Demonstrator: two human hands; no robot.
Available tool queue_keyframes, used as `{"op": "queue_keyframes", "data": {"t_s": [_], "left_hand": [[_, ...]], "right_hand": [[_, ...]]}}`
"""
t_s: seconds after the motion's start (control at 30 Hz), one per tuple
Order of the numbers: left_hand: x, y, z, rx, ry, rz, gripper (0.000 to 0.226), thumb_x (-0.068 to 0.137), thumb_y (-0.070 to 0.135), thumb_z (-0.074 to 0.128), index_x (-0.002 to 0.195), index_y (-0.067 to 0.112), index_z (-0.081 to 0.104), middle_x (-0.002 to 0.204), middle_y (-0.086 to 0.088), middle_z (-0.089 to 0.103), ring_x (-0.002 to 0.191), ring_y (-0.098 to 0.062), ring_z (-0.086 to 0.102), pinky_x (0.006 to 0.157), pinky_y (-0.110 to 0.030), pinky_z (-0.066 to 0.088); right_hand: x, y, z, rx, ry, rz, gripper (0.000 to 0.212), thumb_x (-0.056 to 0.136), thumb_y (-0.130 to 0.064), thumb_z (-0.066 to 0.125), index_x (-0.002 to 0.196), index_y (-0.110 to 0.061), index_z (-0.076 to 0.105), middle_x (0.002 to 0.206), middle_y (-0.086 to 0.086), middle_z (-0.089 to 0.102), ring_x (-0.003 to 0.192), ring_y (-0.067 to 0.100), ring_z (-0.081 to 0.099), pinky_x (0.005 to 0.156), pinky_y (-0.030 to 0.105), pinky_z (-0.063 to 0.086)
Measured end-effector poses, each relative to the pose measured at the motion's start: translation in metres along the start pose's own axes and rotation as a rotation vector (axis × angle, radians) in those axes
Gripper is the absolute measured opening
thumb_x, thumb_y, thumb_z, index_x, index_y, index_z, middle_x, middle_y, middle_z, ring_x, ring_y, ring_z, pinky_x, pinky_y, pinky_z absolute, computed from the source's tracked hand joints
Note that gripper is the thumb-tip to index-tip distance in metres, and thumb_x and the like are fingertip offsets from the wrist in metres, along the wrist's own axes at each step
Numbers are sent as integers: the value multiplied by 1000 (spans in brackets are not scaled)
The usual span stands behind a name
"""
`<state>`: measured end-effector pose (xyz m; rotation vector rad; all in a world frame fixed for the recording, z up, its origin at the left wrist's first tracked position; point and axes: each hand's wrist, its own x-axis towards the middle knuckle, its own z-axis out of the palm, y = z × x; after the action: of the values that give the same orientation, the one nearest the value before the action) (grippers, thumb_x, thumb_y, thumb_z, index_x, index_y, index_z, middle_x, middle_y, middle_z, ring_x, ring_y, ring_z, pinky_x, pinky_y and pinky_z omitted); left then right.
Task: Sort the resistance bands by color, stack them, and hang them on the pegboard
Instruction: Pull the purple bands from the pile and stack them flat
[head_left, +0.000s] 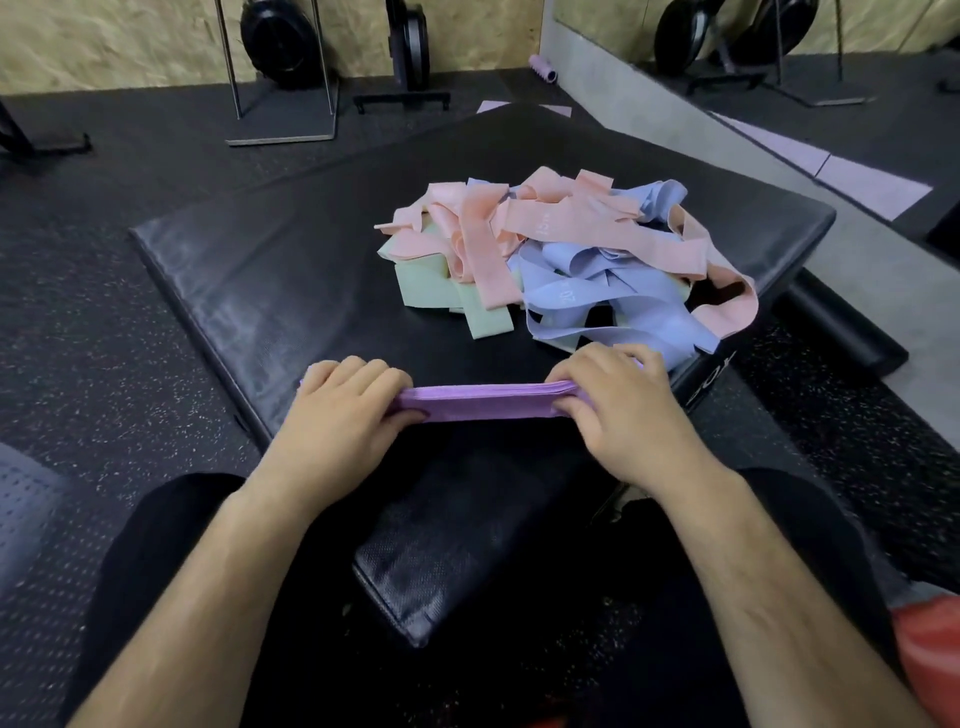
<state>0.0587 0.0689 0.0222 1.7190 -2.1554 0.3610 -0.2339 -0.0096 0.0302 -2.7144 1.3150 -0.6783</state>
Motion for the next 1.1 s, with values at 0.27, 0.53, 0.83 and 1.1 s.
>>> {"op": "queue_keyframes", "data": {"t_s": [0.27,0.53,0.83,1.1], "left_hand": [[-27,-43,-28,-571,-18,-445,28,78,44,83,87,22,68,71,10,66,67,-3,55,73,-21,45],[-28,-44,-22,-1112,83,-697,28,68,22,83,90,16,67,78,4,72,68,-7,63,64,-15,52],[-41,-107,-25,-1307,701,-985,29,88,0,70,112,15,61,92,-2,63,75,-8,62,60,-18,53],[-40,-180,-9,-1121,988,-1253,36,93,10,71,122,10,51,113,-10,63,82,-9,63,67,-22,52]], "right_hand": [[-7,32,-8,415,-76,208,17,89,-22,74,98,-31,62,103,-12,60,101,-2,53,87,11,37],[-6,28,-4,594,-45,364,24,90,-18,72,98,-38,62,100,-15,69,97,5,63,88,25,46],[80,-67,32,1136,106,379,49,93,2,65,127,-28,46,114,4,67,99,13,71,76,32,61],[197,-134,123,1039,79,446,44,89,-11,59,127,-28,43,107,6,65,93,19,65,84,32,50]]}}
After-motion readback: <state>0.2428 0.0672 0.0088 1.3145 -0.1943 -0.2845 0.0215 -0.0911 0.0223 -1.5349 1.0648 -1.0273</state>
